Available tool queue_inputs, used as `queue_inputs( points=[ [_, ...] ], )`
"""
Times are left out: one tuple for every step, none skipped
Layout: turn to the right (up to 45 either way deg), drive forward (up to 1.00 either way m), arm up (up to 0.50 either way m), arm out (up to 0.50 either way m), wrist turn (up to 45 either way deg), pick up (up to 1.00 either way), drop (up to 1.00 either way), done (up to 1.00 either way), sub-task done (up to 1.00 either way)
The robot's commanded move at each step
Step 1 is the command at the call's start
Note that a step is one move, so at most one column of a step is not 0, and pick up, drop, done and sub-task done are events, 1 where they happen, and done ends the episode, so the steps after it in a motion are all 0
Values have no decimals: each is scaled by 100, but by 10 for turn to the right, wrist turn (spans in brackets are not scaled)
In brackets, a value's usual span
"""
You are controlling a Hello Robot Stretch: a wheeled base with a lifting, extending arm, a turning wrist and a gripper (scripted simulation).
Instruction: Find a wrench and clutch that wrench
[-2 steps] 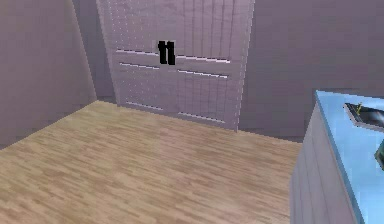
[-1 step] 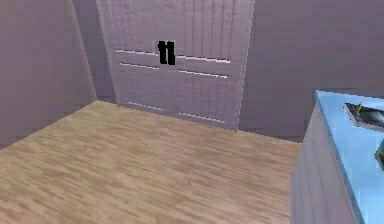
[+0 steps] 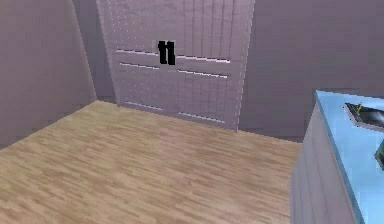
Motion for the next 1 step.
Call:
queue_inputs(
  points=[
    [0, 0, 0, 0, 0, 0, 0, 100, 0]
  ],
)
